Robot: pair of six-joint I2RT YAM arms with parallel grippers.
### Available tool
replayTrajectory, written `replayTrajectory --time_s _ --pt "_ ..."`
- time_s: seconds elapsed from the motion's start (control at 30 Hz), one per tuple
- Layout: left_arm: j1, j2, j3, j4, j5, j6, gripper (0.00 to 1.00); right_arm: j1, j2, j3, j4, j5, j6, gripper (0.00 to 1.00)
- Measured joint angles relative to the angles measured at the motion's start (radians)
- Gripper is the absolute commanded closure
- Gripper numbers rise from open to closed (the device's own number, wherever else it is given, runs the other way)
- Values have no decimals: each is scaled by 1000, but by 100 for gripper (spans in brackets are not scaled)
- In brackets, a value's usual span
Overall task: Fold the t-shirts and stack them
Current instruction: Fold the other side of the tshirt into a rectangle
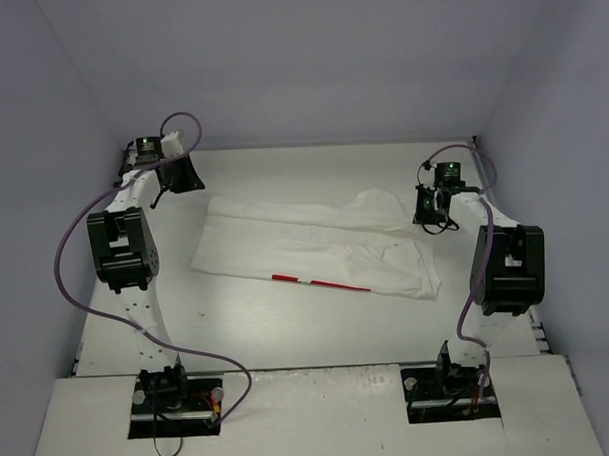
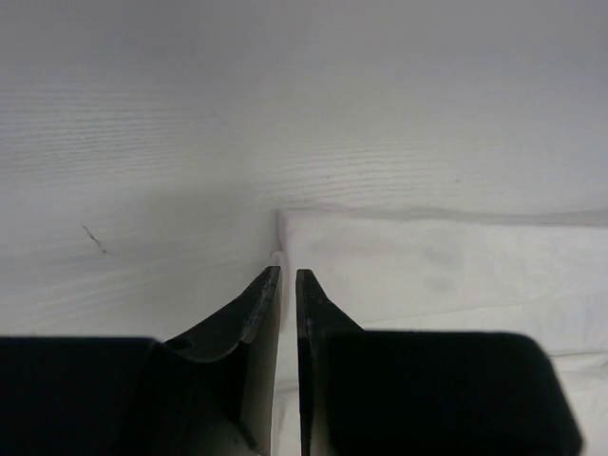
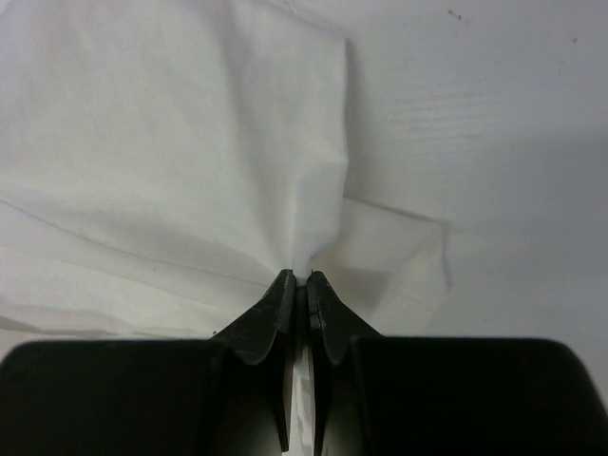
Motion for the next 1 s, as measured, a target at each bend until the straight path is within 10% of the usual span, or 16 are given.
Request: replayTrajectory --time_s 0.23,0.47,1.0 --pt "21 -80 -126 60 34 1 86 0 -89 -79 23 8 19 100" --pt "11 -76 -110 67 49 -39 59 7 -93 -80 56 8 25 100" --pt "-118 113 116 -93 -111 -35 63 30 -50 -51 66 8 23 100"
